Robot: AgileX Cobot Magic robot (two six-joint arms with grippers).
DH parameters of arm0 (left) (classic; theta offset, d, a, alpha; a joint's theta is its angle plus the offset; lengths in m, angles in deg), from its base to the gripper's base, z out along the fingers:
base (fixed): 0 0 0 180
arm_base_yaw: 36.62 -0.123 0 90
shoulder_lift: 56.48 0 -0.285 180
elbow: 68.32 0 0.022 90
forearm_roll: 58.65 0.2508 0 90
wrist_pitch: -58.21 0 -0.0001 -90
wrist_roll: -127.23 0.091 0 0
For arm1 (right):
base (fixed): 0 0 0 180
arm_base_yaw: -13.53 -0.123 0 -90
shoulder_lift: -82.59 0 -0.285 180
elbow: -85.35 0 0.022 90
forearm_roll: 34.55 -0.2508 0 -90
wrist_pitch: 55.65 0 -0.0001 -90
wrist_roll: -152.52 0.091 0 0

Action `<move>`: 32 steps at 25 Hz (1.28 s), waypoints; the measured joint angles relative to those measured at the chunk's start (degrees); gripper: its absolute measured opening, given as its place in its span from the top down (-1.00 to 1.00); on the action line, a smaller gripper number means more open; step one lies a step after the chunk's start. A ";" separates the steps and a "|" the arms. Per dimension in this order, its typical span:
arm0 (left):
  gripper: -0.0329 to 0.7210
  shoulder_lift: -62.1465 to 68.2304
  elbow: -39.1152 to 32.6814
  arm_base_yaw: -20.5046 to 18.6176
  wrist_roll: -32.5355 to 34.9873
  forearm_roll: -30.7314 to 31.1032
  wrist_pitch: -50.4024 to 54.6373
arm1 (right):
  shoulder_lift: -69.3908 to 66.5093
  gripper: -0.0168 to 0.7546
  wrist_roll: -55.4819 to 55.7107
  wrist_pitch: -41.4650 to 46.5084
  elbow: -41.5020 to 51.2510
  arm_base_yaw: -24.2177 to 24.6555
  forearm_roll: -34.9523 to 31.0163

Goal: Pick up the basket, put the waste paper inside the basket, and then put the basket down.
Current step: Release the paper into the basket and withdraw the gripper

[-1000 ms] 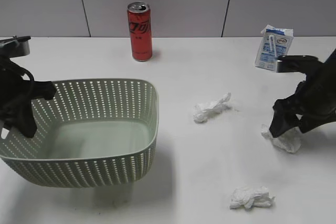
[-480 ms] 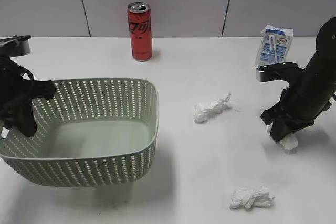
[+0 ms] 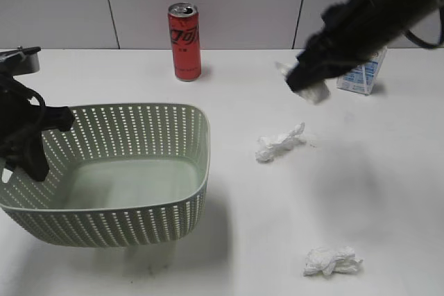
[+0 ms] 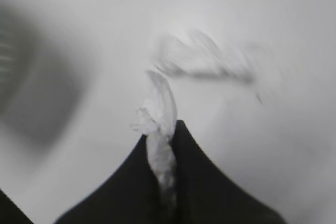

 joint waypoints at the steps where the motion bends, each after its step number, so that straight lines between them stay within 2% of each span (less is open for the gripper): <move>1: 0.90 0.00 0.00 0.00 0.00 0.00 0.00 | 1.46 0.94 -2.57 0.02 -1.71 -2.49 -2.02; 4: 0.90 0.00 0.00 0.00 0.00 0.00 0.11 | 3.05 0.94 -6.84 -1.73 -7.88 -11.98 -5.96; 7: 0.90 0.00 0.00 0.00 0.00 0.00 0.11 | 2.38 0.94 -7.92 -7.25 -11.51 -19.69 -7.39; 10: 0.90 0.00 0.00 0.00 0.00 0.00 0.11 | 0.06 0.94 -8.10 -13.97 -12.47 -25.26 -8.22; 12: 0.90 0.00 0.00 0.00 0.00 0.00 0.11 | -2.42 0.94 -8.18 -15.48 -12.47 -27.01 -8.43; 15: 0.90 0.00 0.00 0.00 0.00 0.00 0.11 | -6.83 0.87 -8.18 -14.69 -12.47 -27.99 -8.48; 17: 0.90 0.00 0.00 0.00 0.00 0.00 0.11 | -9.35 0.63 -8.18 -12.67 -12.47 -28.04 -8.48; 22: 0.90 0.00 0.00 0.00 0.00 0.19 0.11 | -12.35 -0.48 -7.56 -9.84 -12.41 -28.04 -8.44; 23: 0.90 0.00 0.00 0.00 0.00 0.19 0.11 | -12.35 -0.59 -7.48 -9.78 -12.41 -28.04 -8.44; 25: 0.90 0.00 0.00 0.00 0.00 0.19 0.11 | -12.35 -0.67 -7.21 -9.78 -12.41 -28.04 -8.42; 28: 0.90 0.00 0.00 0.00 0.00 0.36 0.11 | -11.74 -0.60 -6.07 -9.19 -12.80 -27.84 -5.06; 30: 0.90 0.00 0.00 0.00 0.00 0.63 0.23 | -10.41 -0.56 -0.94 -8.11 -14.21 -27.26 1.34; 32: 0.90 0.00 0.00 0.02 0.01 0.83 0.43 | -8.33 -0.54 9.14 -7.16 -16.43 -26.00 8.74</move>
